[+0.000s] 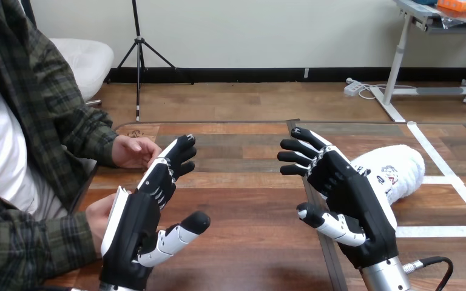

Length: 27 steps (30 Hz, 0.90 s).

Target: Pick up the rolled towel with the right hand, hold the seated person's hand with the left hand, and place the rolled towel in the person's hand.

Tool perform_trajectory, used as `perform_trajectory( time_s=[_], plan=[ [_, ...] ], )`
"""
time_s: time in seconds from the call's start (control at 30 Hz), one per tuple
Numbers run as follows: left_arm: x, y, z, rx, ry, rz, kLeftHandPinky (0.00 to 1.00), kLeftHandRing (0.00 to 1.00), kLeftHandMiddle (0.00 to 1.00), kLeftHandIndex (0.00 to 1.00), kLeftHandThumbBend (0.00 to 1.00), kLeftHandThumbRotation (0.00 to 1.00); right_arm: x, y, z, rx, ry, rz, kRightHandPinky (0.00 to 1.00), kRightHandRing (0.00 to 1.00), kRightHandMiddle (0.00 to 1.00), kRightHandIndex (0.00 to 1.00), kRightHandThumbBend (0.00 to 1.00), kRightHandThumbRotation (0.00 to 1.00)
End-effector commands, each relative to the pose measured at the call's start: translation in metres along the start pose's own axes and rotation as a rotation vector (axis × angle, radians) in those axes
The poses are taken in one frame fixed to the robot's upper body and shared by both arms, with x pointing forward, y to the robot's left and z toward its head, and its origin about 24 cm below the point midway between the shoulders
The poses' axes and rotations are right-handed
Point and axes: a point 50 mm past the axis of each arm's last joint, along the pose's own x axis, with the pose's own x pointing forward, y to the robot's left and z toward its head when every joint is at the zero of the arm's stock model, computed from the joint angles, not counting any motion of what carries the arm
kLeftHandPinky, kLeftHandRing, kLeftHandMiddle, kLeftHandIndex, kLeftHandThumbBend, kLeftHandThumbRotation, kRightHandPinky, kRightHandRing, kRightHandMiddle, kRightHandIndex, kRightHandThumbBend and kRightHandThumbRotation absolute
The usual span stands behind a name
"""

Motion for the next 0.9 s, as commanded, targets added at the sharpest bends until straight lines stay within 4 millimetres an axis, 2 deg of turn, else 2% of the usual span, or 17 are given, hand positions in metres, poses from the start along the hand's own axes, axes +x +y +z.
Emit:
perform_trajectory(
  time_s=[0.0, 0.87],
  plan=[
    [0.0167, 0.0027, 0.0096, 0.01, -0.085, -0.01, 0.86, 0.9, 0.91, 0.88, 1.0, 0.67, 0.0174, -0.0021, 0.0107, -0.028, -0.08, 0.018, 0.71, 0.77, 0.81, 0.85, 1.0, 0.51],
    [0.019, 0.0047, 0.0105, 0.015, -0.088, -0.01, 0.86, 0.9, 0.92, 0.88, 1.0, 0.68, 0.0182, -0.0038, 0.0126, -0.04, -0.083, 0.03, 0.71, 0.78, 0.81, 0.85, 1.0, 0.51]
  ],
)
